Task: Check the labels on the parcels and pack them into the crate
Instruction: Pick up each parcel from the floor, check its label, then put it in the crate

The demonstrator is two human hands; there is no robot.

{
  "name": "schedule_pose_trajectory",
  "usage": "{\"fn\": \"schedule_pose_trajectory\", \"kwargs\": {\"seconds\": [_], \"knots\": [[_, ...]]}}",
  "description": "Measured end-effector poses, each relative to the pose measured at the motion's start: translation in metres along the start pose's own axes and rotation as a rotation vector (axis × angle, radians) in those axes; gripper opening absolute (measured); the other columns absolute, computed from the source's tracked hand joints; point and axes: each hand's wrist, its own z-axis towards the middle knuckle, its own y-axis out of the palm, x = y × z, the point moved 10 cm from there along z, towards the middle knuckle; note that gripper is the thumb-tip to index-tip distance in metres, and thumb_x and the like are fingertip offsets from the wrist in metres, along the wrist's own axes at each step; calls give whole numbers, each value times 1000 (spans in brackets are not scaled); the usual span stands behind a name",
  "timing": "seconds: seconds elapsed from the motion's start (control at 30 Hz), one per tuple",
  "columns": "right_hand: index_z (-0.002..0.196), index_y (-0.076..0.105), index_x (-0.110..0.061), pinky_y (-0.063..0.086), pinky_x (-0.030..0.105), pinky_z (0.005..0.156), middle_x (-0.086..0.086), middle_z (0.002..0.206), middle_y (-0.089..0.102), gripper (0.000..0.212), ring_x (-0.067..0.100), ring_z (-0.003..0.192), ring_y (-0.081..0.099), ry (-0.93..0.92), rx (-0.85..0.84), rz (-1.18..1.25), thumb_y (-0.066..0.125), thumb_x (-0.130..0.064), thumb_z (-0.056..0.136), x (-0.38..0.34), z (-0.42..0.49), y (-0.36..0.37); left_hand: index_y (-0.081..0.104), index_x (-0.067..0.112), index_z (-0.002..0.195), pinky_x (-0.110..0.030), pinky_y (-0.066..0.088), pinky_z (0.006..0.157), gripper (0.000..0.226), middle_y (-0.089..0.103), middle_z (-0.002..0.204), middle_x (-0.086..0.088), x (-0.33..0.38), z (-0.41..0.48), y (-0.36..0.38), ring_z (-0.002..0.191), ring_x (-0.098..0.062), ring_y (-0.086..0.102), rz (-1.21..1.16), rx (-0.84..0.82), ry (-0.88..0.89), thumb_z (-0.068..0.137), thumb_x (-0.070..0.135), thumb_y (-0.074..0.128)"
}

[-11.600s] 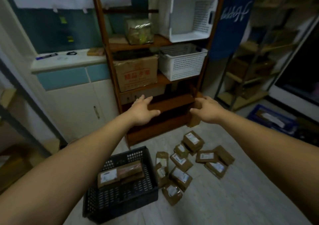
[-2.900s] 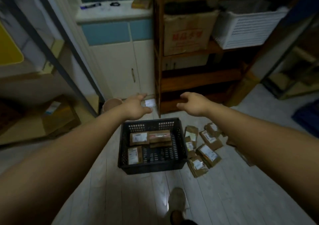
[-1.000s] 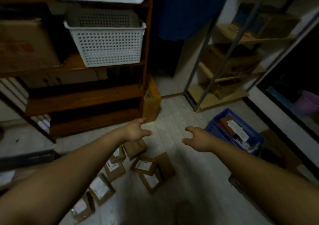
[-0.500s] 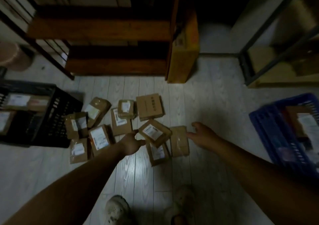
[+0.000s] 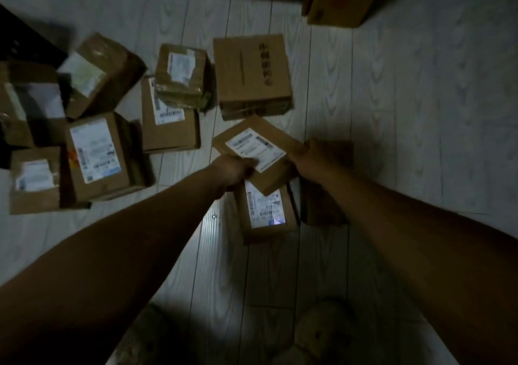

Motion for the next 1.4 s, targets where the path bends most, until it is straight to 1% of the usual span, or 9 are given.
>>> {"fn": "schedule_pose_trajectory", "kwargs": {"seconds": [0.23,0.33,0.43,0.53,0.6,0.77,0.93,1.1,1.4], "knots": [[80,50,-31,39,15,40,-14,74,55,17,3,52,58,-10,33,289,64,-39,85,-7,-22,7,47,25,107,-21,48,42,22,62,95,5,-8,-1,8,68,-5,60,-156,28,-82,90,17,59],[86,55,-30,33,9,29,-13,73,56,9,2,48,60,-28,44,311,63,-33,86,-25,-68,-15,32,19,133,-33,57,57,52,59,101,-5,-4,-44,-1,79,-19,62,-171,47,-140,89,8,58],[108,55,-27,47,19,55,-8,93,60,18,6,75,58,-11,-78,421,56,-22,91,-49,-124,-30,37,14,136,-42,51,77,54,62,104,-7,12,-103,-22,80,-22,61,-195,50,-151,87,4,58],[104,54,-28,52,41,87,6,114,63,16,22,97,62,26,-167,556,50,-16,96,-84,-197,-62,41,21,137,-30,54,61,56,66,99,-2,50,-178,-45,74,-16,62,-233,38,-103,87,1,56],[110,56,-29,50,45,93,7,119,62,20,25,103,61,5,-169,575,50,-16,96,-112,-250,-92,39,24,139,-27,51,53,59,65,101,-2,82,-233,-63,75,-14,62,-242,44,-41,87,-2,53],[127,48,-37,51,49,91,1,126,59,40,25,110,59,-93,-131,659,54,-16,93,-189,-381,-175,38,28,139,-33,51,68,62,57,118,-2,167,-373,-122,95,-21,59,-290,73,161,87,-1,54],[141,40,-32,50,17,69,-4,126,59,53,13,104,59,-263,32,702,54,-13,93,-263,-494,-267,34,32,142,-37,54,75,66,55,125,0,260,-495,-168,105,-23,60,-249,63,390,88,-2,52],[142,38,-28,46,4,70,-26,104,54,56,-8,92,55,-502,234,765,54,-6,93,-318,-600,-349,33,41,140,-38,55,79,70,53,117,15,339,-602,-198,104,-18,61,-207,104,622,87,2,55],[141,27,-45,48,32,95,-11,136,47,64,8,123,47,-793,367,842,55,-14,94,-348,-731,-429,42,69,111,-29,55,77,69,59,120,15,404,-773,-216,110,-12,59,-136,250,1037,85,7,62]]}}
